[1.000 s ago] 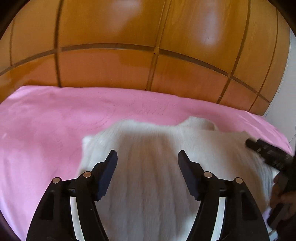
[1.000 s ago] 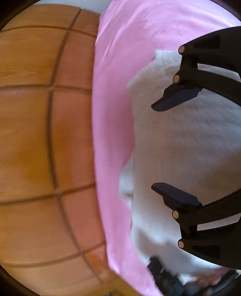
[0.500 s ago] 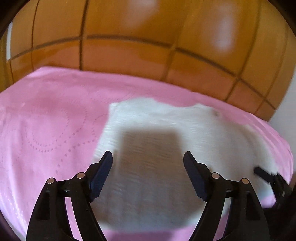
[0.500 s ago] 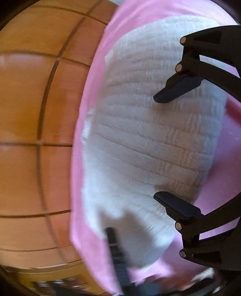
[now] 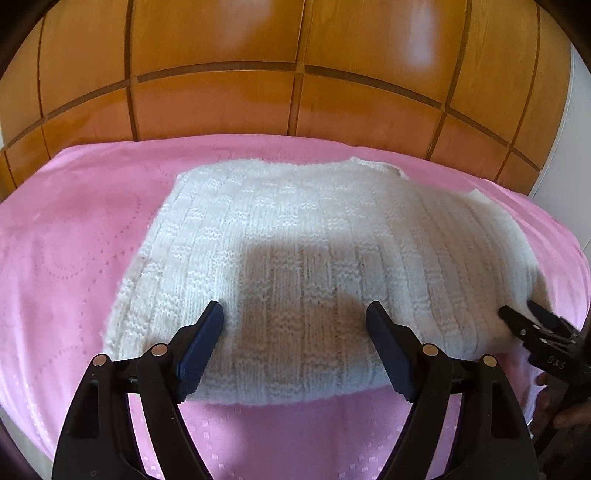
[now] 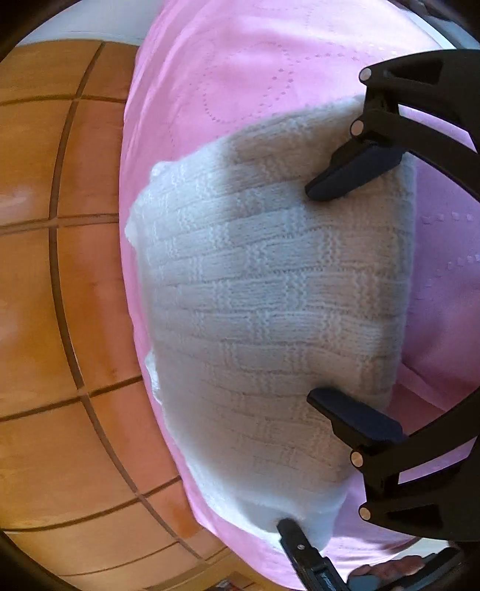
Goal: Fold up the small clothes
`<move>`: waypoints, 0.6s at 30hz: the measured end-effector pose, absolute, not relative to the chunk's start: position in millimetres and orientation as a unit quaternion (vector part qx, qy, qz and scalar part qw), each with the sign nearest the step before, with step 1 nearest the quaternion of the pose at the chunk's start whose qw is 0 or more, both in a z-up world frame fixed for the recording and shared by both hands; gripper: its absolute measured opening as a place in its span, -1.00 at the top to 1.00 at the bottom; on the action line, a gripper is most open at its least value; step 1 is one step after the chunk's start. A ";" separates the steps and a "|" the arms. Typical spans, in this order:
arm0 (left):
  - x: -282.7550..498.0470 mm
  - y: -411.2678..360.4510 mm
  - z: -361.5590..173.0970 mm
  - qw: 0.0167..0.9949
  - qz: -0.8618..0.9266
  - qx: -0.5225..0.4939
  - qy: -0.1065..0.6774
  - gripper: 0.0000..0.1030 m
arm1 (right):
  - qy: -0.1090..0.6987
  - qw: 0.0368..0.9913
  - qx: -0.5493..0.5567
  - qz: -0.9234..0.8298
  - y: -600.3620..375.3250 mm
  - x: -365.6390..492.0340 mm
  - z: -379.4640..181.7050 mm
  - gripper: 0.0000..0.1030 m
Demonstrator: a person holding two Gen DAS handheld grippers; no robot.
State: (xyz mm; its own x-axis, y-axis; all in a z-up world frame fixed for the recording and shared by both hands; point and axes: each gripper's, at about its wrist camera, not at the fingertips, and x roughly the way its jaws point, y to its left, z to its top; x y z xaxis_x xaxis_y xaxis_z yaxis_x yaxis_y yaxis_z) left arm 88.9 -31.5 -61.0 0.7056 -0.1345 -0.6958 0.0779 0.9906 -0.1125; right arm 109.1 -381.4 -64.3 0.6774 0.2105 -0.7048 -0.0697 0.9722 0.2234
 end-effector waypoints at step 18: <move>88.8 -30.2 -55.3 0.921 -0.044 -0.041 0.384 -0.60 | 0.339 0.934 0.062 0.090 -378.0 86.2 -67.5 -0.97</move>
